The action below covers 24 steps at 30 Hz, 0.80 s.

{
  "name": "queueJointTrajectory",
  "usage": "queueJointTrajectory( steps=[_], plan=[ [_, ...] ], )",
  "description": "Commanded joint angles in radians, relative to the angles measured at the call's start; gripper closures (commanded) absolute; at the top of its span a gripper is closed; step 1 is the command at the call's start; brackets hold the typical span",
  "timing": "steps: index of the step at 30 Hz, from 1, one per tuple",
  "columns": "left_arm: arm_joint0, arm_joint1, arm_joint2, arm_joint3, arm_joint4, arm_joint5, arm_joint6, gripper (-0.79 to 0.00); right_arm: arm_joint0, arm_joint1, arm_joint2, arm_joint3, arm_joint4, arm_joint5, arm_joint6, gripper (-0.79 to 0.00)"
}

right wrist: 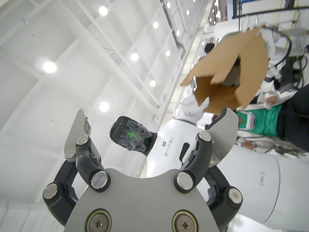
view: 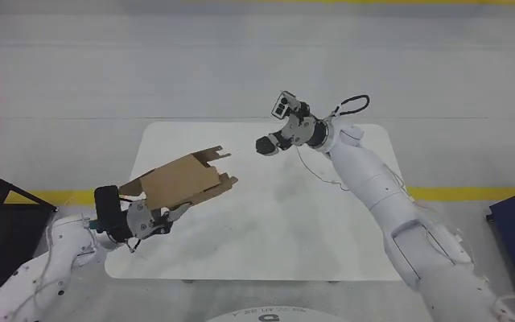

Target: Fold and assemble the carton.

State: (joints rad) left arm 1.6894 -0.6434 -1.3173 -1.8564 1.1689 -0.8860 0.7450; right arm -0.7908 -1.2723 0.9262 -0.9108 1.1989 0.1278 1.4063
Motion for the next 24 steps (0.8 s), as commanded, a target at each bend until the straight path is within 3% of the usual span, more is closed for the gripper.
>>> queueJointTrajectory(
  steps=[1,4,20,24],
  plan=[
    [-0.019,0.0,0.04,0.046,-0.193,-0.126,-0.016,0.0,-0.031,0.005,0.019,-0.054,-0.043,-0.146,-0.157,-0.785],
    [-0.05,0.017,0.163,0.028,-0.484,-0.126,-0.104,0.0,-0.072,0.012,0.046,-0.113,-0.073,-0.21,-0.22,-0.785],
    [-0.048,0.016,0.165,0.029,-0.483,-0.12,-0.11,0.0,-0.077,0.013,0.054,-0.127,-0.072,-0.233,-0.224,-0.785],
    [-0.046,0.003,0.257,0.018,-0.62,-0.126,-0.187,0.0,-0.055,0.018,0.02,-0.169,-0.317,-0.194,-0.469,-0.785]
  ],
)
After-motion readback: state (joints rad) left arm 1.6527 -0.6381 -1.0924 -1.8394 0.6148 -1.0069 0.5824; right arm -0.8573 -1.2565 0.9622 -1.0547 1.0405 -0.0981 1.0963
